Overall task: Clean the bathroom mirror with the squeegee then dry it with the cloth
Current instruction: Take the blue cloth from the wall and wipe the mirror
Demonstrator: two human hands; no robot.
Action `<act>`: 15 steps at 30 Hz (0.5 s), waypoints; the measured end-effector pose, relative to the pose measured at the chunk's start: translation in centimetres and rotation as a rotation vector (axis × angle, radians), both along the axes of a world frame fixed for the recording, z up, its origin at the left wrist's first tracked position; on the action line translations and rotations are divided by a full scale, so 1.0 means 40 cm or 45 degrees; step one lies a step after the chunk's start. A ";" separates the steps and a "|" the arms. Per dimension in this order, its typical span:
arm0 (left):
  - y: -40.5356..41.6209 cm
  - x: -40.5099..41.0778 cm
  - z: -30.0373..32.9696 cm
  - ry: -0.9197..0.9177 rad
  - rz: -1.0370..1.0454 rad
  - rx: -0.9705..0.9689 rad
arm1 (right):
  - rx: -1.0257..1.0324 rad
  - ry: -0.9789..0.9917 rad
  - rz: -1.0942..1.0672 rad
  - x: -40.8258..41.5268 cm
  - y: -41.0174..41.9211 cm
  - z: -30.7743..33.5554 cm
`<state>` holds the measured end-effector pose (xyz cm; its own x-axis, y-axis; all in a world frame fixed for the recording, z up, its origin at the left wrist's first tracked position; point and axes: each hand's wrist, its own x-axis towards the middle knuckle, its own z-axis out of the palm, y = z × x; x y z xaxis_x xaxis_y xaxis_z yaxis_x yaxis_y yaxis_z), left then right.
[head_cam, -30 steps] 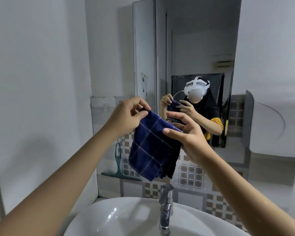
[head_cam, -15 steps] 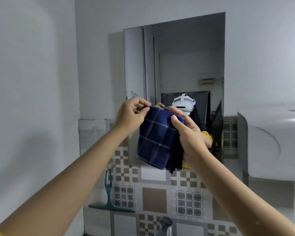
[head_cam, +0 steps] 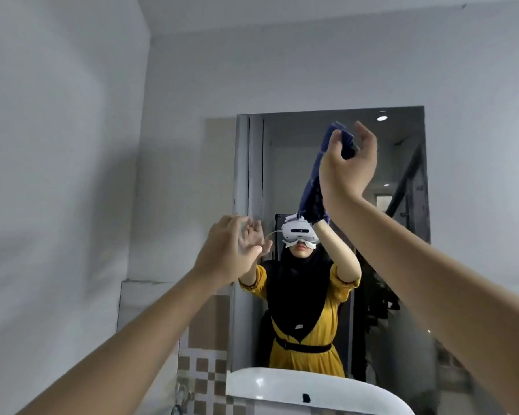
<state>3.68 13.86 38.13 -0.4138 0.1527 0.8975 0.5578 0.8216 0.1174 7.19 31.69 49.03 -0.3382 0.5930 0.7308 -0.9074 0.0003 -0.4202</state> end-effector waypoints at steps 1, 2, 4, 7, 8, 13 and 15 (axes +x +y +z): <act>-0.008 -0.022 0.003 -0.032 0.049 -0.050 | 0.070 0.034 -0.082 -0.022 -0.017 0.030; -0.014 -0.044 0.003 -0.063 0.107 -0.098 | 0.144 0.057 -0.162 -0.046 -0.034 0.058; -0.024 -0.092 -0.003 -0.144 0.282 -0.219 | 0.294 0.097 -0.287 -0.099 -0.069 0.108; -0.031 -0.153 -0.022 -0.218 0.575 -0.385 | 0.593 0.158 -0.527 -0.199 -0.111 0.156; -0.033 -0.173 -0.030 -0.199 0.631 -0.399 | 0.717 0.135 -0.654 -0.233 -0.121 0.161; -0.042 -0.222 -0.053 -0.069 0.693 -0.420 | 1.009 0.141 -1.081 -0.373 -0.137 0.151; -0.049 -0.230 -0.054 -0.059 0.626 -0.347 | 1.056 0.150 -1.138 -0.381 -0.137 0.148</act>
<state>-5.50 11.88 35.99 -0.5328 0.1553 0.8319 0.1006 0.9877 -0.1200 -8.04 26.22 54.93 0.0433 -0.0770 0.9961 -0.4831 0.8711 0.0883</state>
